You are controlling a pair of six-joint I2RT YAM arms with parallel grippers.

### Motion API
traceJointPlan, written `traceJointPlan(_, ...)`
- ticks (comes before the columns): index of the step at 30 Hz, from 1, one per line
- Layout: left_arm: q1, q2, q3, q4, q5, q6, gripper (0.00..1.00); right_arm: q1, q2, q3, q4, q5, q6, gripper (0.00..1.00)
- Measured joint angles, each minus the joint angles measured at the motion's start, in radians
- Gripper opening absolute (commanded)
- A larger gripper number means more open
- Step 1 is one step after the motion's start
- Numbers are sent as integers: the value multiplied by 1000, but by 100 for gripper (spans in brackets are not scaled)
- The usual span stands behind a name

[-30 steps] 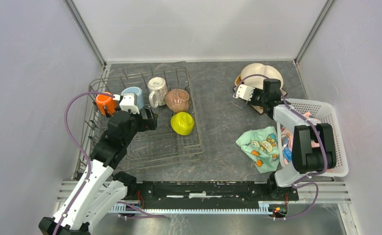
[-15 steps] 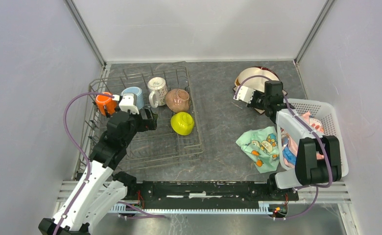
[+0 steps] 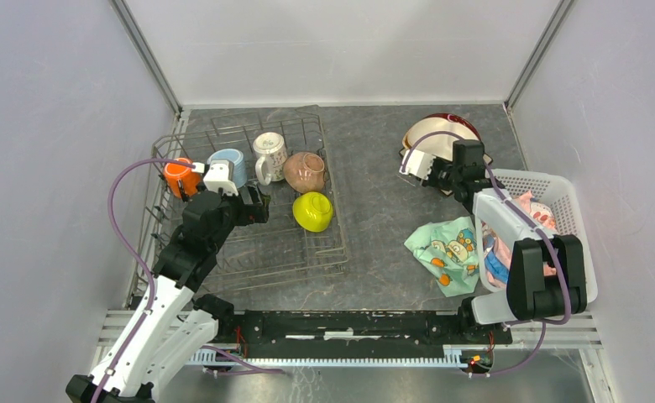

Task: Load the mixed dishes into the dish rack
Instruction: Pick up the plate at the center of the board.

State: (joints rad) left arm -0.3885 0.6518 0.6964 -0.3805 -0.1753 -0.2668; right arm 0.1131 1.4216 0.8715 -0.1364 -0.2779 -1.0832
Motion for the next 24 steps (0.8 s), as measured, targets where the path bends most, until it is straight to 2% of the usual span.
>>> traceJointPlan(5, 0, 0, 0, 2, 0, 0, 100, 7, 3, 5, 26, -7, -13, 44)
traceJointPlan(11, 0, 0, 0, 2, -1, 0, 100, 11, 56, 5, 64, 13, -25, 45)
traceJointPlan(13, 0, 0, 0, 2, -1, 0, 100, 12, 71, 5, 66, 24, -27, 38)
traceJointPlan(16, 0, 0, 0, 2, 0, 0, 100, 16, 85, 5, 75, 45, -38, 13)
traceJointPlan(18, 0, 0, 0, 2, -1, 0, 100, 19, 85, 4, 85, 58, -30, 1)
traceJointPlan(24, 0, 1, 0, 2, -1, 0, 100, 17, 79, -18, 117, 77, -18, 0)
